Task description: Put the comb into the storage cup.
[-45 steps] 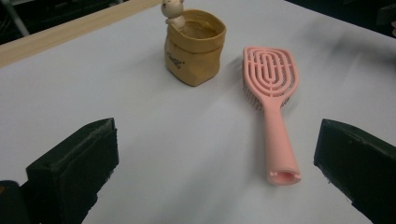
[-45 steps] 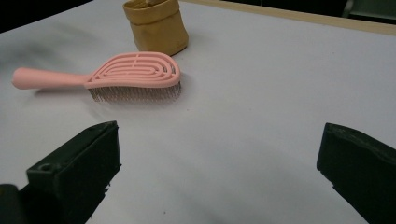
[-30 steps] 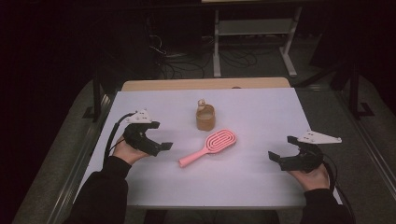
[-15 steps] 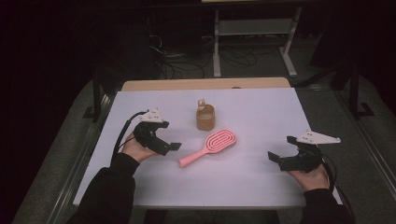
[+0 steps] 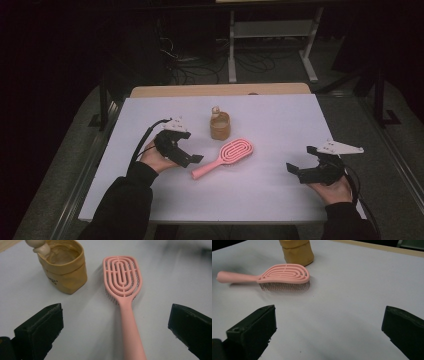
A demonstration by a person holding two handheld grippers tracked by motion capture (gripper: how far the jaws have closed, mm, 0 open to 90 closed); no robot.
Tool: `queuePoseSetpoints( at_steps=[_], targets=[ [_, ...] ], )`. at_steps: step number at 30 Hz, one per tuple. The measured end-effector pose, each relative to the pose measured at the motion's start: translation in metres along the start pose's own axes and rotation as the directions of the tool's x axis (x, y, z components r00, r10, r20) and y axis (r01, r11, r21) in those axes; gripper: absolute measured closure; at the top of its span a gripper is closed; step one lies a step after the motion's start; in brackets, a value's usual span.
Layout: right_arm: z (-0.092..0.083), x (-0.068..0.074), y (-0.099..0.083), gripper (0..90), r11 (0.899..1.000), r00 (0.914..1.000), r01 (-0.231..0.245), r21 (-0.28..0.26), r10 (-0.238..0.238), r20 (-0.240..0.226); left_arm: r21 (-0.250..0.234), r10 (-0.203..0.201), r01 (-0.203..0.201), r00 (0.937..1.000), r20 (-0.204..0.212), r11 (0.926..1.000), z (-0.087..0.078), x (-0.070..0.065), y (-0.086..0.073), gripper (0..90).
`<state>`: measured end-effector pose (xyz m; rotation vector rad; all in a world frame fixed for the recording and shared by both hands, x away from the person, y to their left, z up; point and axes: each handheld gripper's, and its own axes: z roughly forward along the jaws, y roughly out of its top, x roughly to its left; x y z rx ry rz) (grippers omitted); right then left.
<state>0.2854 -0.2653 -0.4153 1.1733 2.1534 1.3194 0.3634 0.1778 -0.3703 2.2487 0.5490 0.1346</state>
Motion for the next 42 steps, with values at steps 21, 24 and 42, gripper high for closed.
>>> queuePoseSetpoints(
  at_steps=[21,24,42],
  targets=[
    [0.002,0.001,-0.001,0.0,1.000,1.0000,0.002,0.017,-0.002,-0.005,0.066,0.023,-0.026,0.9985,0.049,0.9975,0.033,-0.010,0.009,0.0],
    [0.002,0.001,-0.001,0.0,1.000,1.0000,0.002,0.017,-0.002,-0.006,0.074,0.026,-0.030,0.9982,0.053,0.9968,0.038,-0.012,0.011,0.0],
    [0.002,0.001,-0.001,0.0,1.000,0.9999,-0.001,0.018,0.001,-0.011,0.179,0.033,-0.044,0.9974,0.064,0.9829,0.070,-0.015,0.008,0.0]
  ],
)
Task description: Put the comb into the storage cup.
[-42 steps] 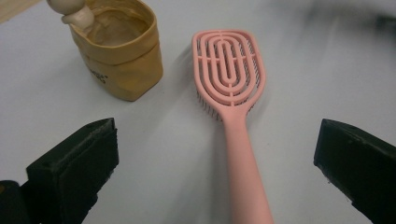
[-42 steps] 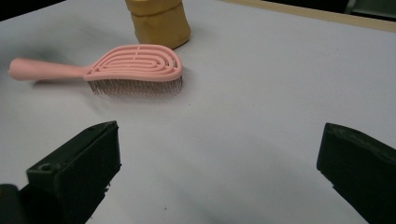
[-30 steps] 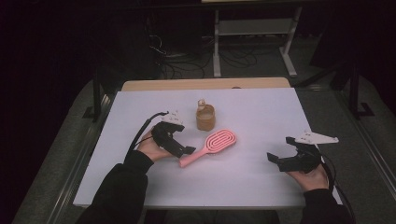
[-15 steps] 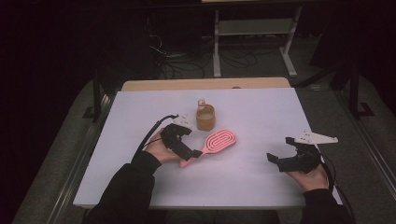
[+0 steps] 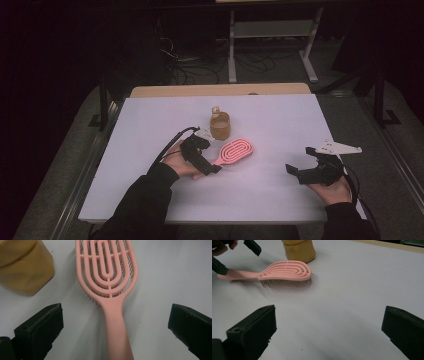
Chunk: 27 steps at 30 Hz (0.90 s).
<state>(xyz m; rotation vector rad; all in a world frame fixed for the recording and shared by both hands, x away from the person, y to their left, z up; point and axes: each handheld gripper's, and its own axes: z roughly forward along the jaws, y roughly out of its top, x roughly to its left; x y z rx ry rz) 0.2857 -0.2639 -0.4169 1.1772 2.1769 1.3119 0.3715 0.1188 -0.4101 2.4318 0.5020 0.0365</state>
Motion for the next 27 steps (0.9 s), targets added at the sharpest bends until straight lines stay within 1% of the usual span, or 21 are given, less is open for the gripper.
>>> queuePoseSetpoints(
  at_steps=[8,9,10,14,19,21,23,25,27],
  targets=[
    [0.000,0.000,0.000,0.0,1.000,1.0000,0.001,0.002,-0.001,-0.001,0.036,-0.025,0.025,0.9997,0.005,0.9991,0.014,0.005,-0.003,0.0],
    [0.000,0.000,0.000,0.0,1.000,1.0000,0.001,0.001,-0.001,-0.002,0.039,-0.020,0.020,0.9998,0.003,0.9990,0.015,0.005,-0.003,0.1],
    [0.000,0.000,0.000,0.0,1.000,1.0000,0.001,0.001,-0.001,-0.002,0.053,-0.014,0.014,0.9999,0.001,0.9985,0.017,0.005,-0.003,0.4],
    [0.000,0.000,0.000,0.0,1.000,1.0000,0.001,0.001,-0.001,-0.002,0.078,-0.019,0.018,0.9998,0.012,0.9968,0.023,0.005,-0.004,1.5],
    [0.000,0.000,0.000,0.0,1.000,1.0000,0.001,0.002,-0.001,-0.002,0.088,-0.021,0.019,0.9994,0.026,0.9960,0.027,0.004,-0.004,5.3],
    [0.000,0.000,0.000,0.0,1.000,1.0000,0.001,0.002,-0.001,-0.002,0.090,-0.027,0.023,0.9990,0.037,0.9957,0.028,0.005,-0.004,7.5],
    [0.000,0.000,0.000,0.0,1.000,1.0000,0.001,0.003,-0.001,-0.002,0.090,-0.031,0.027,0.9984,0.048,0.9956,0.028,0.006,-0.004,11.7],
    [0.000,0.000,-0.001,0.0,1.000,1.0000,0.000,0.004,0.000,-0.002,0.084,-0.034,0.030,0.9986,0.042,0.9960,0.027,0.006,-0.004,16.0],
    [0.000,0.000,-0.001,0.0,1.000,1.0000,0.000,0.005,0.000,-0.003,0.077,-0.033,0.030,0.9985,0.044,0.9966,0.025,0.006,-0.004,24.1]
  ],
)
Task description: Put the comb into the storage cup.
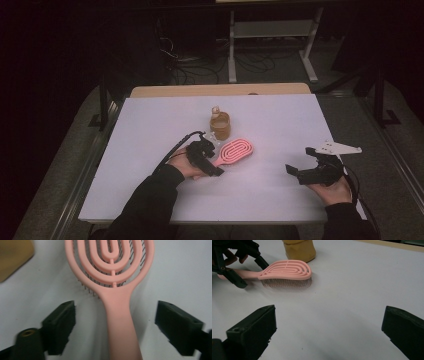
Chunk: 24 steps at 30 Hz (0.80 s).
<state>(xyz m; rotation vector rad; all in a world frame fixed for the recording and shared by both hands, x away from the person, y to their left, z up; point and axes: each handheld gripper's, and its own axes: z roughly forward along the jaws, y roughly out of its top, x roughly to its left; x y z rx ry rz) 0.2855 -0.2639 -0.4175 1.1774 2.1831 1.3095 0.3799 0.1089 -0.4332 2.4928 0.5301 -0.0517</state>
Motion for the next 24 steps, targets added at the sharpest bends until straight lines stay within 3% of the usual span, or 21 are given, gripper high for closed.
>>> queuePoseSetpoints(
  at_steps=[10,19,24],
  targets=[
    [0.0009,0.0003,-0.0003,0.0,1.000,1.0000,0.002,0.010,-0.002,0.004,0.020,0.014,-0.013,0.9998,-0.018,0.9997,-0.0008,-0.0026,0.0024,47.5],
    [-0.0011,-0.0005,0.0001,0.0,1.000,1.0000,0.000,0.001,0.000,0.010,0.036,0.030,-0.028,0.9971,-0.069,0.9990,-0.0004,-0.0062,0.0043,57.0],
    [-0.0003,-0.0003,-0.0001,0.0,1.000,1.0000,0.002,0.006,-0.002,0.009,0.048,0.031,-0.028,0.9969,-0.073,0.9985,0.0001,-0.0080,0.0065,67.8]
  ],
)
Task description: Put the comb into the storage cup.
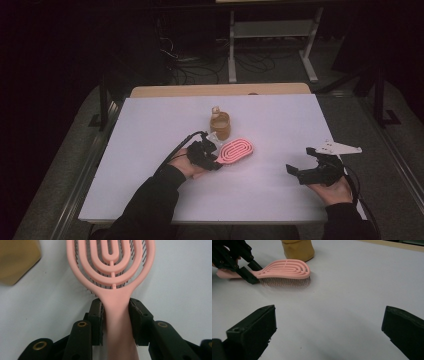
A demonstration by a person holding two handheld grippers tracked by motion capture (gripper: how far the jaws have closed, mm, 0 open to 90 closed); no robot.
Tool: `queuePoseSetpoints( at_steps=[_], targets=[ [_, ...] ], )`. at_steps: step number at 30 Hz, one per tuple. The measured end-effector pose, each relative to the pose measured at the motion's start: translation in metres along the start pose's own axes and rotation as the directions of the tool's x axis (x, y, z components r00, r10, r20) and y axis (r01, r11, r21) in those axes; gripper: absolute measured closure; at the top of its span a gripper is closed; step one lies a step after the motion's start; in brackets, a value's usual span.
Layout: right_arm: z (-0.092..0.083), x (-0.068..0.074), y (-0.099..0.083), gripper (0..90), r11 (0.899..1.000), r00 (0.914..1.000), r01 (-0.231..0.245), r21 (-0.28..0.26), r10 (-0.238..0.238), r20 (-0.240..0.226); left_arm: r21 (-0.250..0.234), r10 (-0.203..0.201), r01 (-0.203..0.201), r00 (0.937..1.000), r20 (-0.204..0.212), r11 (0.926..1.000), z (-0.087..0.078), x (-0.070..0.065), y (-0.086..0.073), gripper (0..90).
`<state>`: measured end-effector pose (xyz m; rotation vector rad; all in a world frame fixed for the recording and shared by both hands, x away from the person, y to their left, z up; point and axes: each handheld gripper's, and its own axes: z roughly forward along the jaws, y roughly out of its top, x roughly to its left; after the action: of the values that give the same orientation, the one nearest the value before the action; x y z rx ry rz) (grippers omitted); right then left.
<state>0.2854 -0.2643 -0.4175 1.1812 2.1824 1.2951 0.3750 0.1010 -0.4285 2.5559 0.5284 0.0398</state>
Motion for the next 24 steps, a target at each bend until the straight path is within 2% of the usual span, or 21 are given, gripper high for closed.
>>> queuePoseSetpoints(
  at_steps=[8,17,24],
  targets=[
    [0.000,0.000,0.000,0.0,1.000,1.0000,0.000,-0.001,0.000,0.000,0.004,0.054,-0.054,0.9984,-0.018,0.9985,-0.001,-0.003,0.000,70.0],
    [0.000,-0.001,0.000,0.0,1.000,1.0000,0.000,-0.003,0.000,-0.002,-0.001,0.067,-0.067,0.9977,-0.012,0.9977,-0.003,-0.005,-0.001,70.1],
    [0.000,-0.001,0.000,0.0,1.000,1.0000,-0.001,-0.002,0.001,-0.003,-0.026,0.076,-0.077,0.9970,-0.015,0.9967,-0.010,-0.006,-0.001,70.1]
  ],
)
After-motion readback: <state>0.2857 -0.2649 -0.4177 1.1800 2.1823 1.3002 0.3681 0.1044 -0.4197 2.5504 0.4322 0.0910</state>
